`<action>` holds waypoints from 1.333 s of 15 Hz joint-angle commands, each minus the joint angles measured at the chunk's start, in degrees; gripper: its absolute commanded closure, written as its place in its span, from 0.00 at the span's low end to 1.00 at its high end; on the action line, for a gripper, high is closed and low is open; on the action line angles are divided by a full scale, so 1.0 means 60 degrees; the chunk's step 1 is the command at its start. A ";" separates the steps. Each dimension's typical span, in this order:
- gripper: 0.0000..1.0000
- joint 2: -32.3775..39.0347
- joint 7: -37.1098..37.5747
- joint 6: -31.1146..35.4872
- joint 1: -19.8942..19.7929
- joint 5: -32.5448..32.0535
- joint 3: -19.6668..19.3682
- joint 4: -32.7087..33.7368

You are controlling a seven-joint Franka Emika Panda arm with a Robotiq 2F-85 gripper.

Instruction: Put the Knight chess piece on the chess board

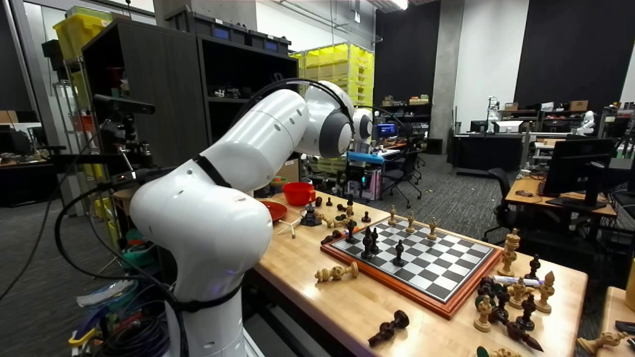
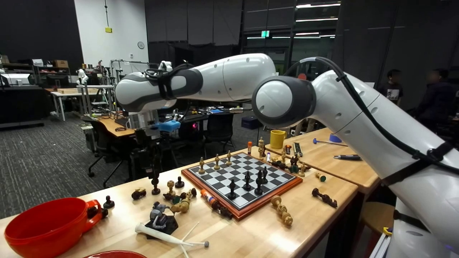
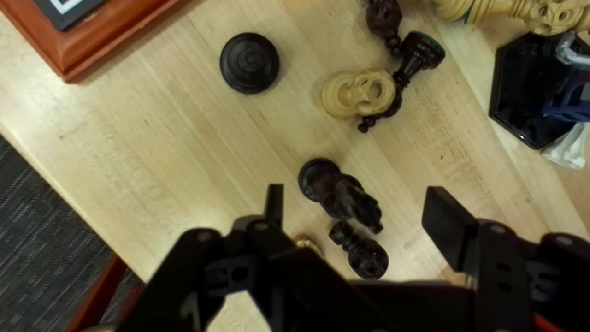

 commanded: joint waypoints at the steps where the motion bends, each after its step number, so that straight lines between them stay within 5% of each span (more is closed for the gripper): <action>1: 0.55 0.0260 -0.0163 -0.0358 0.0077 0.0045 0.0084 0.0538; 7: 0.99 0.0213 -0.0264 -0.0412 0.0100 -0.0035 0.0132 0.0644; 14: 0.96 -0.1372 -0.0137 -0.0478 0.0253 -0.0657 -0.0075 0.0340; 20: 0.96 -0.3605 0.0562 -0.2877 -0.0108 -0.1090 -0.0392 -0.0588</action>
